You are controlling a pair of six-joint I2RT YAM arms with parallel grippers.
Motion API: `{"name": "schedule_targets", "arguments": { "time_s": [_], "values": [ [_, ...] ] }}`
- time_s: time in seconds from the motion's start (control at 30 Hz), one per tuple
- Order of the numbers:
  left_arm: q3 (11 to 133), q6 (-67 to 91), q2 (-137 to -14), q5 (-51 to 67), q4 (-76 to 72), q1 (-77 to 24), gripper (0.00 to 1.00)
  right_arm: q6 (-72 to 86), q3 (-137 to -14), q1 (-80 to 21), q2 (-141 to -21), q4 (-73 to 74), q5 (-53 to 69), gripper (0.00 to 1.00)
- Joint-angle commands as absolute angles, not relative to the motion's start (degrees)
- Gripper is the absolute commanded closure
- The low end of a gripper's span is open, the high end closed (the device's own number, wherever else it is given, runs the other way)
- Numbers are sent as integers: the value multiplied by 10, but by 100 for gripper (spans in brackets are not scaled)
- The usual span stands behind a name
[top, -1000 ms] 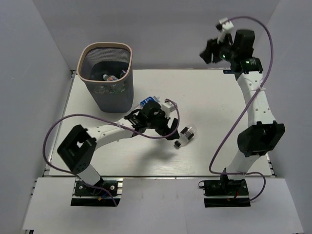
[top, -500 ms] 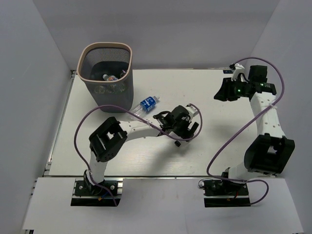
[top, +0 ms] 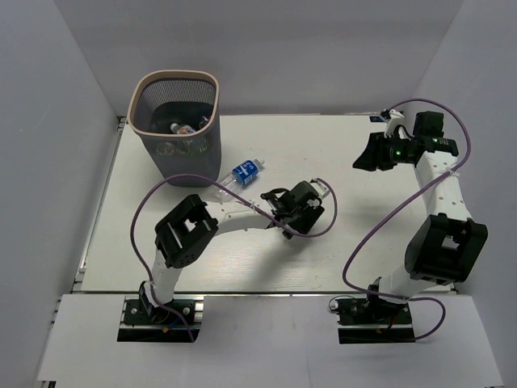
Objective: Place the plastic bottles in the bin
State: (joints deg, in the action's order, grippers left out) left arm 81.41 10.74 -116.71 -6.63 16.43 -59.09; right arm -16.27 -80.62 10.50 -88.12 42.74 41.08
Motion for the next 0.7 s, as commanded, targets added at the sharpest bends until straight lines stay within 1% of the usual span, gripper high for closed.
{"name": "schedule_targets", "arguments": {
  "time_s": [0.0,0.07,0.1,0.13,0.2,0.23,0.33,0.4,0.53,0.67],
  "values": [
    [851,101,-1044,-107,165,-580,65,-209,-786,103,-902,459,431,69],
    [875,75,-1015,-133,171,-568,73,-222,-773,102,-910,470,433,93],
    [914,69,-1006,-157,180,-562,74,-229,-768,97,-913,472,433,100],
    [937,63,-999,-166,198,-554,74,-231,-759,94,-922,474,434,100],
    [985,54,-993,-197,218,-524,77,-236,-753,83,-925,478,438,100],
    [1027,49,-993,-204,225,-513,77,-235,-751,79,-927,474,439,100],
    [1091,49,-982,-226,231,-456,77,-229,-745,64,-923,463,433,100],
    [1134,49,-982,-251,247,-413,75,-225,-742,51,-915,454,425,100],
    [1166,58,-982,-276,279,-351,75,-228,-739,40,-909,450,417,99],
    [1146,76,-965,-301,299,-288,75,-233,-730,31,-902,450,407,99]
  ]
}}
